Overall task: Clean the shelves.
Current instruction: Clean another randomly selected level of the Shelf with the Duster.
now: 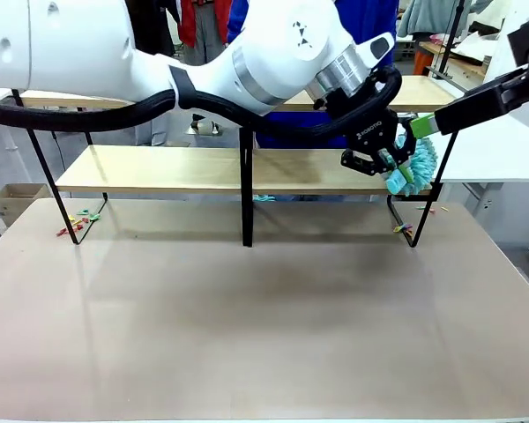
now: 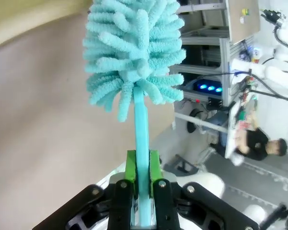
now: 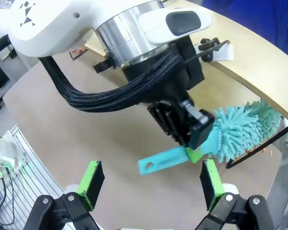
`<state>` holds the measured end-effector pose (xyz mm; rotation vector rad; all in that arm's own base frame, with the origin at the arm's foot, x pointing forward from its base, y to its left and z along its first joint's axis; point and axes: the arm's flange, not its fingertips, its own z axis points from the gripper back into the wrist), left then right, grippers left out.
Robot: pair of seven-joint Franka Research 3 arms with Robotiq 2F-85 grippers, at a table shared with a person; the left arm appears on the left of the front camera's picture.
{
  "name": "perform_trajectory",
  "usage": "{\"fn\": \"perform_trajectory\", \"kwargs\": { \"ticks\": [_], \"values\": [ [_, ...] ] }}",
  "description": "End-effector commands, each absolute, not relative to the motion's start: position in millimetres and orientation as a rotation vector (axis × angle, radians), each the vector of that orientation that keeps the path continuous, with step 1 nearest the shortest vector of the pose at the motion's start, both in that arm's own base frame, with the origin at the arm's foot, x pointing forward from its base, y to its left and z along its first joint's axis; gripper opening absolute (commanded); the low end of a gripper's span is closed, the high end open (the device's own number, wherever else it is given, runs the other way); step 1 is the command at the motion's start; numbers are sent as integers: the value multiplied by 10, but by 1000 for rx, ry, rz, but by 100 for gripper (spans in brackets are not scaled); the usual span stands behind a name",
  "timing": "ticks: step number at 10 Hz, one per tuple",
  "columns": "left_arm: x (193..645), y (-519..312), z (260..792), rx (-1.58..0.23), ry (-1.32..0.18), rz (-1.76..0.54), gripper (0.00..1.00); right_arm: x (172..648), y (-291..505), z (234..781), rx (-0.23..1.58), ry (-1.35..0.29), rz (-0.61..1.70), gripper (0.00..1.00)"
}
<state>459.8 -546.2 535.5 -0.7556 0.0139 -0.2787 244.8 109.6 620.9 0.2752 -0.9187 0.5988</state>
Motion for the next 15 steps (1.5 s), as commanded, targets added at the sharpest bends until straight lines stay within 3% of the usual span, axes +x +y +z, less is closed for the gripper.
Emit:
{"fn": "perform_trajectory", "kwargs": {
  "ticks": [1,6,9,12,15],
  "values": [
    [4673,-5377,5348,-887,-60,-282,12,2729,434,6217,192,-965,461,100],
    [4613,-5243,5364,-900,-26,-333,12,2729,434,6217,192,-965,461,100],
    [4431,-5055,5451,-715,-1,-331,12,2729,434,6217,192,-965,461,100],
    [4044,-4553,5653,-588,-52,-320,12,2729,434,6217,192,-965,461,100],
    [3374,-3840,5863,-621,-27,-443,12,2729,434,6217,192,-965,461,100]
  ]
}}
